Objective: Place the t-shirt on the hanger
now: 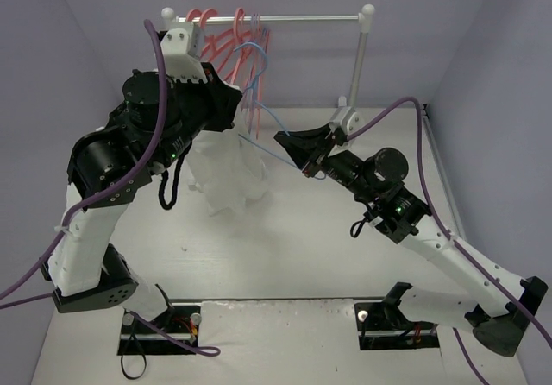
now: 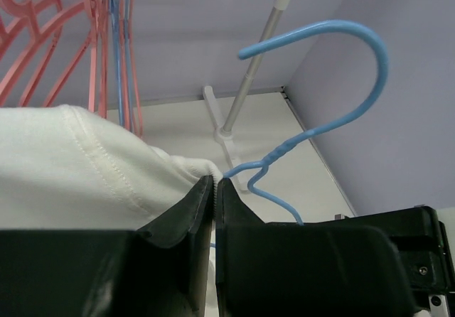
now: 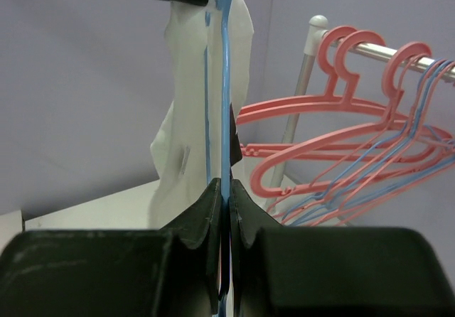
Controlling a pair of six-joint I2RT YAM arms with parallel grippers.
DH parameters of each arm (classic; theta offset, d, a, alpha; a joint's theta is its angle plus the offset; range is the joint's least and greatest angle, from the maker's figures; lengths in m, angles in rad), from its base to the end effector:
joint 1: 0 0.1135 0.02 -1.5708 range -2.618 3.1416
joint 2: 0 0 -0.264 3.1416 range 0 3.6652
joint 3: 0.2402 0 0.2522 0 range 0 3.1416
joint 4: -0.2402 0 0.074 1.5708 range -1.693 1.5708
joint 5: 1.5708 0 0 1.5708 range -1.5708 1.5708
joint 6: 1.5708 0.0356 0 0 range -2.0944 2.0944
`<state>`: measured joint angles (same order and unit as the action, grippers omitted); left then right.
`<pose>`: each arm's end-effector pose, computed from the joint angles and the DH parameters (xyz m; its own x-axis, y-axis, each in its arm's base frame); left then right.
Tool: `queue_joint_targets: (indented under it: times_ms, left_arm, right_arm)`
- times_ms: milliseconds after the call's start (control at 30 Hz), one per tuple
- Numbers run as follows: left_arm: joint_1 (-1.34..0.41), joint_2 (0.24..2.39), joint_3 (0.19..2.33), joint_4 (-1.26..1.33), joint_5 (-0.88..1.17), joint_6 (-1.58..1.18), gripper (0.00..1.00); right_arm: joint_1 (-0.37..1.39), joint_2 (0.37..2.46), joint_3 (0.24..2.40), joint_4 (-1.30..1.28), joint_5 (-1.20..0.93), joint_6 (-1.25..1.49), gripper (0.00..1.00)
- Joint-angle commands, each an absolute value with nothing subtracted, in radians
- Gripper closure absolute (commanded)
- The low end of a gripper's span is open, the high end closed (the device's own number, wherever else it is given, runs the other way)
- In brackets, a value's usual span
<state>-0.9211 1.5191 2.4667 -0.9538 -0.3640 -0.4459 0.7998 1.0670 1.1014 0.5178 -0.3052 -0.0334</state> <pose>0.1358 -0.1579 0.6104 -0.2314 -0.3616 -0.9032 0.4754 0.7679 -0.4293 0.1507 0.1704 0.4697 0.3941 0.3600 -0.8456 -0.8497 0.4935 -0.1860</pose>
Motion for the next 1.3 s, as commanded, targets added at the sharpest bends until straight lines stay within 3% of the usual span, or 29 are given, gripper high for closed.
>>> queue_joint_targets:
  times_ms: [0,300,800,1000,1100,1167,1267]
  left_arm:
    - [-0.929,1.499,2.404,-0.829,-0.37,-0.43,1.0]
    - [-0.929,1.442,2.265,-0.833,-0.436,-0.437,1.0]
    - [-0.902,1.483,2.295,-0.828,-0.408,-0.238,0.99]
    - [-0.86,1.489,2.292,-0.828,-0.33,-0.194,0.82]
    - [-0.847,1.485,2.296,-0.83,-0.303,-0.158,0.58]
    - [-0.835,1.475,2.293,-0.83,-0.298,-0.121,0.48]
    - [-0.771,1.444,2.274,-0.83,-0.242,-0.065,0.42]
  right_arm:
    - [0.808,1.041,1.045,0.783,-0.349,0.038,1.0]
    - [0.825,1.023,0.885,0.969,-0.315,0.073,1.0]
    - [0.808,1.069,0.869,1.014,-0.31,0.052,1.0]
    - [0.795,1.085,0.851,1.043,-0.334,0.074,1.0]
    - [0.782,1.086,0.85,1.043,-0.337,0.077,1.0]
    - [0.772,1.088,0.851,1.045,-0.346,0.085,1.0]
    - [0.757,1.09,0.85,1.045,-0.361,0.102,1.0]
